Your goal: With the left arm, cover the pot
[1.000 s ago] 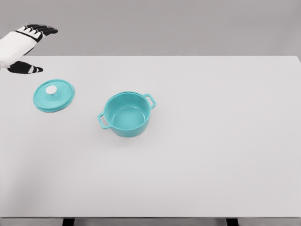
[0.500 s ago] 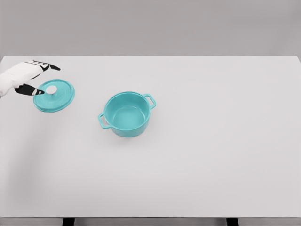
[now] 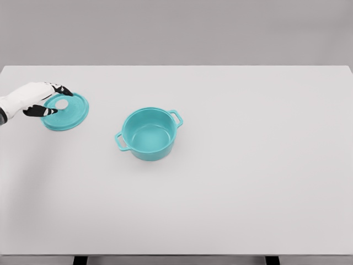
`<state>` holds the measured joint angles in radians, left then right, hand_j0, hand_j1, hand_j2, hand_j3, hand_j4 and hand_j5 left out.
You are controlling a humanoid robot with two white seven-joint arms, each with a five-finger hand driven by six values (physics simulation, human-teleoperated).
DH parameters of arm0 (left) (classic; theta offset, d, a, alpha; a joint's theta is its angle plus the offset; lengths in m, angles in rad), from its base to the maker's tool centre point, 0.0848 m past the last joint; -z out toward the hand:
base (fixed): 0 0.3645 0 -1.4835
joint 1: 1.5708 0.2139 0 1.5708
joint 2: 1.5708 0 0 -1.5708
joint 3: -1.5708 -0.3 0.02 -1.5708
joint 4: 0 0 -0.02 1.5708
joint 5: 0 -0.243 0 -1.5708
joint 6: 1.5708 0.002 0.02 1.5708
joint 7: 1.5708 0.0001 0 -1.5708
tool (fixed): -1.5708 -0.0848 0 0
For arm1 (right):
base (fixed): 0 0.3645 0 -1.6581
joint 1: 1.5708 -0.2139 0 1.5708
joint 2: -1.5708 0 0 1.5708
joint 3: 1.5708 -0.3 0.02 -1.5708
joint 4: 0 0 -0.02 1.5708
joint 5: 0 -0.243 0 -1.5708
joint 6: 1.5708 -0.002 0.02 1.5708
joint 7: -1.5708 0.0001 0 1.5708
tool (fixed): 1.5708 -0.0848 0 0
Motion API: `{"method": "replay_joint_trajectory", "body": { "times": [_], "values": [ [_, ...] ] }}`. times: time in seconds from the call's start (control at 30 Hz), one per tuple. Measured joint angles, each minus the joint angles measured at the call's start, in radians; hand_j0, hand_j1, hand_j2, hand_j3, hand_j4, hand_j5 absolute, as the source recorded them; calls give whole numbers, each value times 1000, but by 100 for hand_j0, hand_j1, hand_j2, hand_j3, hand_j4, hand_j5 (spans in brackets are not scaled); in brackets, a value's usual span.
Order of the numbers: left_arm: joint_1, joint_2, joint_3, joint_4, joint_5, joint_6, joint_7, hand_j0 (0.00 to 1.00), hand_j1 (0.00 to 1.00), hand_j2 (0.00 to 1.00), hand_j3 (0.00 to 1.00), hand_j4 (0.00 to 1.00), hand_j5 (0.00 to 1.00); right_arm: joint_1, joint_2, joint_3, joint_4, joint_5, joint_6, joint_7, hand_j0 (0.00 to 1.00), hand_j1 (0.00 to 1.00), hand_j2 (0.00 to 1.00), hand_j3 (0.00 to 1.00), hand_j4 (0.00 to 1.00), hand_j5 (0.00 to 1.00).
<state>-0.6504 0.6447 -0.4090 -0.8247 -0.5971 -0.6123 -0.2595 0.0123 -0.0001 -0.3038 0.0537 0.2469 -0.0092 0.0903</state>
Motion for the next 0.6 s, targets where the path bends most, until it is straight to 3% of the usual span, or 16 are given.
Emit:
{"method": "replay_joint_trajectory", "body": {
  "times": [0.47, 0.53, 0.6],
  "values": [
    [5, -6, -13, 2, -3, 0, 1, 66, 66, 66, 66, 66, 66, 0, 0, 0, 0, 0, 0, 0, 100, 100, 100, 100, 100, 100],
    [6, -8, -14, 2, -4, 0, 1, 58, 58, 58, 58, 58, 58, 0, 0, 0, 0, 0, 0, 0, 100, 100, 100, 100, 100, 100],
    [8, -10, -14, 2, -4, 0, 1, 58, 58, 58, 58, 58, 58, 0, 0, 0, 0, 0, 0, 0, 100, 100, 100, 100, 100, 100]
  ]
}}
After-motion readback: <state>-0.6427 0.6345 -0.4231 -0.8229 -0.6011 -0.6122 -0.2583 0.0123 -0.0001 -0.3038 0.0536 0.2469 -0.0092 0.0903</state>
